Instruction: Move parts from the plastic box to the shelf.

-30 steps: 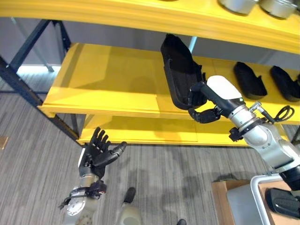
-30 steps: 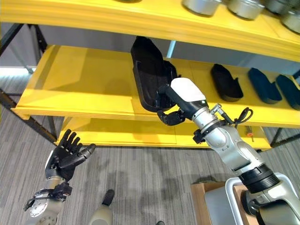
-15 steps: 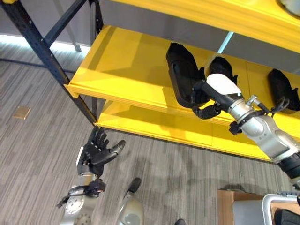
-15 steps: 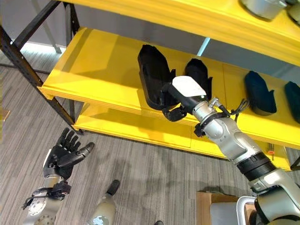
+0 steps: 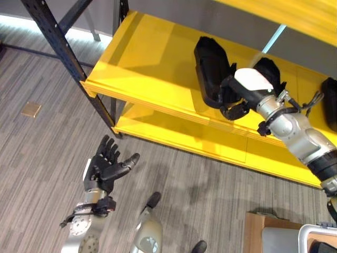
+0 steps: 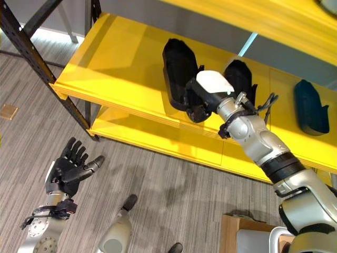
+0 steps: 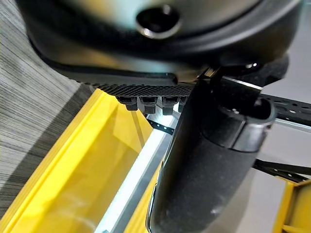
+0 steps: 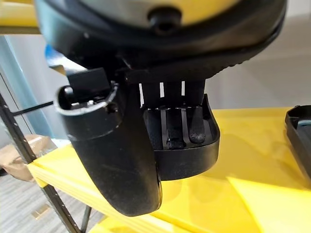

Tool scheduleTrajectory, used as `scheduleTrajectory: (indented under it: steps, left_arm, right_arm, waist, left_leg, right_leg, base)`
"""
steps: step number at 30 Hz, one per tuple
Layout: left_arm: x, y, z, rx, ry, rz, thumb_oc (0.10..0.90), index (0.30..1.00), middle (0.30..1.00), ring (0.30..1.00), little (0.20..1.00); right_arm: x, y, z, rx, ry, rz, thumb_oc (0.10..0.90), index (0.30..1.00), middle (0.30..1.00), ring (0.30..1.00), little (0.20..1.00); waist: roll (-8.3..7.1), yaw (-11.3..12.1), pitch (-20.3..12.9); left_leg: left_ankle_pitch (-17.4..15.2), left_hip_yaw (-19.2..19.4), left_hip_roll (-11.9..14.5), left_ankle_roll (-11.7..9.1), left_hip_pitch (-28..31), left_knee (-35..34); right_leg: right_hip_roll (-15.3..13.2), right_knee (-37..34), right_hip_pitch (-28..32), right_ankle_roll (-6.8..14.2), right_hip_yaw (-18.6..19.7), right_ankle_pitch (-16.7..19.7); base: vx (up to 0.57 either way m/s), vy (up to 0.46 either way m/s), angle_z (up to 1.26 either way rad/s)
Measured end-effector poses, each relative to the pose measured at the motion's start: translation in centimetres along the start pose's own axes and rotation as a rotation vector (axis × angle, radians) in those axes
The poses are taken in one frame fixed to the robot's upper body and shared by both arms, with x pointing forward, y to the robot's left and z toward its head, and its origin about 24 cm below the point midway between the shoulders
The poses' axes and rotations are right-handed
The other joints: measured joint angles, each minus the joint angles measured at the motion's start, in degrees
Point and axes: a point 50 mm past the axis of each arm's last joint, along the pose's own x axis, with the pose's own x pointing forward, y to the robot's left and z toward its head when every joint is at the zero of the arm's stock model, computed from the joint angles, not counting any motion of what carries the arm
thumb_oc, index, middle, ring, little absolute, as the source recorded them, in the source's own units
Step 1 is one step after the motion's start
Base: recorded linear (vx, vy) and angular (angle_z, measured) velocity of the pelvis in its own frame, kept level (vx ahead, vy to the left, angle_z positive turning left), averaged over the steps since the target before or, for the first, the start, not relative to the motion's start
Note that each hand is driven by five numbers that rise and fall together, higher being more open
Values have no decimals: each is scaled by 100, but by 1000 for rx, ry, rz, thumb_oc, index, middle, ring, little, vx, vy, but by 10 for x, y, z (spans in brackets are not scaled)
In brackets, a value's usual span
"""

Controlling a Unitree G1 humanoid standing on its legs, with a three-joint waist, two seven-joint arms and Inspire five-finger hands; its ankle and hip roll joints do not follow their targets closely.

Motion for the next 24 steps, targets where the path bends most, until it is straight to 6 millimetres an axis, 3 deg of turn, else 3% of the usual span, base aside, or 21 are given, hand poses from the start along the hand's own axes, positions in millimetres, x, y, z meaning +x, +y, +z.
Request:
scheduleTrajectory:
  steps: [4, 12, 19, 24]
  left_arm:
    - [2, 0, 1, -16, -5, 13, 900, 1000, 1000, 1000, 1000]
    - [13, -10, 11, 0, -47, -40, 900, 1000, 1000, 1000, 1000]
    - [19, -18, 15, -7, -70, -73, 900, 1000, 1000, 1000, 1000]
    - [20, -22, 16, -46, -77, -82, 900, 1000, 1000, 1000, 1000]
  right_arm:
    - [7, -3, -4, 10, 34, -9, 400, 300, 300, 300, 300]
    - [24, -6, -11, 26, 126, -32, 400, 300, 300, 300, 300]
    - [36, -5, 0, 68, 120, -65, 400, 300, 300, 300, 300]
    - [46, -17, 3, 110, 144, -118, 400, 300, 300, 300, 300]
  waist:
    - [31, 10, 83]
    - [263, 144, 258]
    - [421, 152, 363]
    - [425, 162, 365]
  left_leg:
    - [1, -68, -43, 2, -35, 2]
    - [-1, -87, -97, 5, -328, 99]
    - [-2, -88, -152, 7, -378, 126]
    - [-6, -92, -177, 13, -566, 188]
  right_leg:
    - [-20, -1, 9, 0, -98, -1]
    - [-55, -1, -214, 8, -126, 7]
    - [-102, 0, -239, 9, -143, 7]
    - [-117, 0, -387, 16, -146, 27]
  base:
    - [-5, 9, 10]
    - [-1, 2, 1]
    - [0, 0, 1]
    - [2, 2, 1]
